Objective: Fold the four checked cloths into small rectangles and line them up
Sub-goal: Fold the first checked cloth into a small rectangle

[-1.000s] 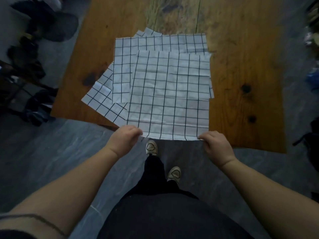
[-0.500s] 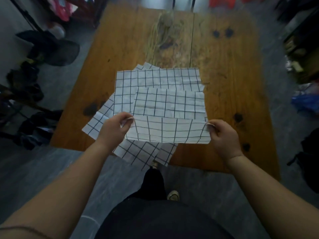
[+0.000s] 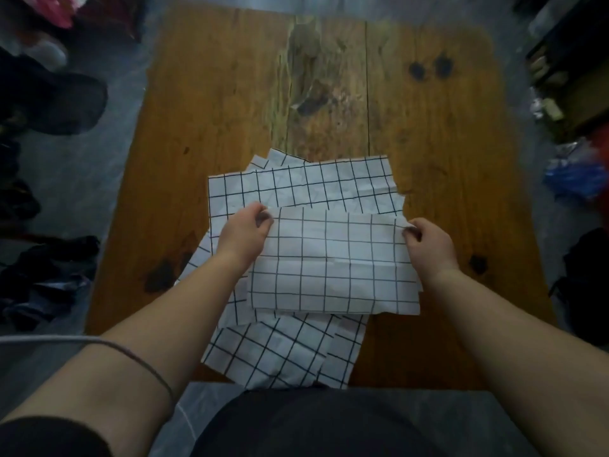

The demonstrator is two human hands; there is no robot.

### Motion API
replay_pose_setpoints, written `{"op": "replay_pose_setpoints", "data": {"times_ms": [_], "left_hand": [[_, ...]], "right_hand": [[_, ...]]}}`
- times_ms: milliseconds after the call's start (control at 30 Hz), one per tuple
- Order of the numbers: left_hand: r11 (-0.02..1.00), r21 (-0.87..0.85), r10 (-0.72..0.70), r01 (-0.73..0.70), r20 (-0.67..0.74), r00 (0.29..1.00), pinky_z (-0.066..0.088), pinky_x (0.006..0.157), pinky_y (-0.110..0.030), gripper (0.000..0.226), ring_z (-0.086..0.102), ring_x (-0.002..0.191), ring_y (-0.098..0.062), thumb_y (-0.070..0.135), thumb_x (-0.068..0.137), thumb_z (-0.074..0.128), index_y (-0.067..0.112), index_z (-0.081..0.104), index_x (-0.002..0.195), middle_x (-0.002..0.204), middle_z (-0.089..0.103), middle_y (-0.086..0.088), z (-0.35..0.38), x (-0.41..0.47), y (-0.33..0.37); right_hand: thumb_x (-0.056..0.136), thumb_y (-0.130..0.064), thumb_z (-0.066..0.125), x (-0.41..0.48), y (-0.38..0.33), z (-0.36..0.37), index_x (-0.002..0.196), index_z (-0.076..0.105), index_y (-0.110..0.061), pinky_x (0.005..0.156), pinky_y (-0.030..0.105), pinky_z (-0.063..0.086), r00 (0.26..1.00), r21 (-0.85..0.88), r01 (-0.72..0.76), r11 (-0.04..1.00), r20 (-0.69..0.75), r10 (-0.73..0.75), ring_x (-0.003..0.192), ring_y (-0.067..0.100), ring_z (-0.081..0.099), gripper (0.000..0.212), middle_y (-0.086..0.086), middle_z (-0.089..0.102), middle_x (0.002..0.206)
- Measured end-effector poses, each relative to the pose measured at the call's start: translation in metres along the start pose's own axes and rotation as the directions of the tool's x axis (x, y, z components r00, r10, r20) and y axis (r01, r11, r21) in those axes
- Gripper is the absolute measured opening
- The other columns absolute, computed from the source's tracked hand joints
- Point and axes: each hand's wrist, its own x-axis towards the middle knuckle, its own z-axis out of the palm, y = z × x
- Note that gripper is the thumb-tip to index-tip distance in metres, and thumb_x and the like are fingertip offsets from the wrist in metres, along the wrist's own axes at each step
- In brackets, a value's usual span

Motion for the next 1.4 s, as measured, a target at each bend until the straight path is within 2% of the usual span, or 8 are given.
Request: {"op": "replay_pose_setpoints", "data": {"times_ms": [200, 367, 500, 633, 833, 1033, 1233, 1400], "left_hand": [[0.994, 0.081, -0.082, 0.079, 0.030, 0.996, 0.053, 0.085, -0.042, 0.031, 0.061, 0.100, -0.024, 0.029, 0.097, 0.058, 0.030, 0.047, 0.126, 0.106, 0.062, 0.000, 0.019, 0.027, -0.009], [0.986, 0.163, 0.047, -0.041, -0.035, 0.998, 0.041, 0.110, -0.043, 0.069, 0.044, 0.129, -0.023, 0.026, 0.093, 0.066, 0.024, 0.026, 0.150, 0.141, 0.045, -0.006, 0.019, 0.023, -0.014], [0.954, 0.225, 0.205, -0.197, -0.011, 0.979, 0.028, 0.120, -0.039, 0.059, 0.034, 0.139, -0.022, 0.027, 0.097, 0.058, 0.016, 0.031, 0.149, 0.147, 0.040, -0.006, 0.021, -0.007, -0.012], [0.901, 0.263, 0.327, -0.347, 0.117, 0.938, 0.030, 0.119, -0.038, 0.046, 0.039, 0.136, -0.021, 0.018, 0.095, 0.055, 0.012, 0.048, 0.140, 0.142, 0.049, -0.006, 0.040, -0.056, -0.006], [0.836, 0.387, 0.303, -0.389, 0.266, 0.915, 0.018, 0.124, -0.042, 0.052, 0.023, 0.150, -0.025, 0.022, 0.096, 0.050, 0.015, 0.044, 0.148, 0.157, 0.038, -0.006, 0.085, -0.109, -0.018], [0.816, 0.534, 0.091, -0.220, 0.258, 0.962, -0.005, 0.124, -0.045, 0.065, -0.015, 0.153, -0.025, 0.036, 0.103, 0.032, 0.025, 0.001, 0.160, 0.167, -0.012, -0.005, 0.108, -0.128, -0.015], [0.812, 0.561, 0.037, -0.164, 0.231, 0.972, -0.010, 0.123, -0.047, 0.061, -0.020, 0.151, -0.026, 0.038, 0.106, 0.022, 0.031, -0.008, 0.158, 0.165, -0.020, -0.005, 0.120, -0.127, -0.018], [0.820, 0.562, -0.004, -0.111, 0.200, 0.980, -0.009, 0.123, -0.046, 0.061, -0.016, 0.152, -0.027, 0.036, 0.106, 0.024, 0.031, -0.006, 0.158, 0.167, -0.013, -0.007, 0.119, -0.129, -0.020]], "right_hand": [[0.101, -0.022, 0.053, 0.028, 0.001, 0.019, 0.096, 0.061, -0.018, 0.064, 0.028, 0.043, 0.997, -0.032, -0.081, 0.996, 0.006, 0.082, 0.086, 0.020, 0.059, 0.010, 0.001, 0.061, 0.091], [0.096, -0.030, 0.061, 0.028, 0.005, 0.025, 0.142, 0.043, -0.019, 0.110, 0.048, 0.040, 0.993, -0.204, -0.115, 0.972, -0.036, 0.109, 0.131, 0.025, 0.043, 0.051, 0.004, 0.048, 0.140], [0.100, -0.030, 0.052, -0.005, 0.013, 0.032, 0.145, 0.039, -0.018, 0.115, 0.046, 0.036, 1.000, -0.150, 0.019, 0.989, -0.017, -0.021, 0.137, 0.020, 0.036, 0.049, 0.003, 0.042, 0.145], [0.100, -0.022, 0.051, -0.044, 0.031, 0.035, 0.138, 0.048, -0.017, 0.109, 0.042, 0.043, 0.995, -0.062, 0.061, 0.996, -0.076, -0.065, 0.127, 0.018, 0.044, 0.038, 0.003, 0.050, 0.135], [0.095, -0.005, 0.050, -0.092, 0.077, 0.029, 0.136, 0.047, -0.023, 0.098, 0.041, 0.049, 0.956, 0.281, -0.258, 0.925, -0.065, 0.286, 0.117, 0.021, 0.053, 0.046, 0.001, 0.054, 0.124], [0.092, -0.001, 0.058, -0.110, 0.093, 0.034, 0.149, 0.036, -0.035, 0.087, 0.034, 0.050, 0.990, 0.260, -0.132, 0.956, 0.080, 0.115, 0.101, 0.015, 0.058, 0.070, -0.010, 0.054, 0.118], [0.097, -0.005, 0.059, -0.103, 0.090, 0.035, 0.143, 0.046, -0.031, 0.083, 0.025, 0.052, 0.990, 0.406, -0.125, 0.905, 0.113, 0.086, 0.095, 0.008, 0.062, 0.054, -0.008, 0.065, 0.106], [0.098, -0.012, 0.058, -0.102, 0.097, 0.031, 0.143, 0.045, -0.030, 0.077, 0.027, 0.053, 0.990, 0.315, -0.131, 0.940, 0.094, 0.106, 0.088, 0.014, 0.064, 0.050, -0.006, 0.066, 0.099]]}}
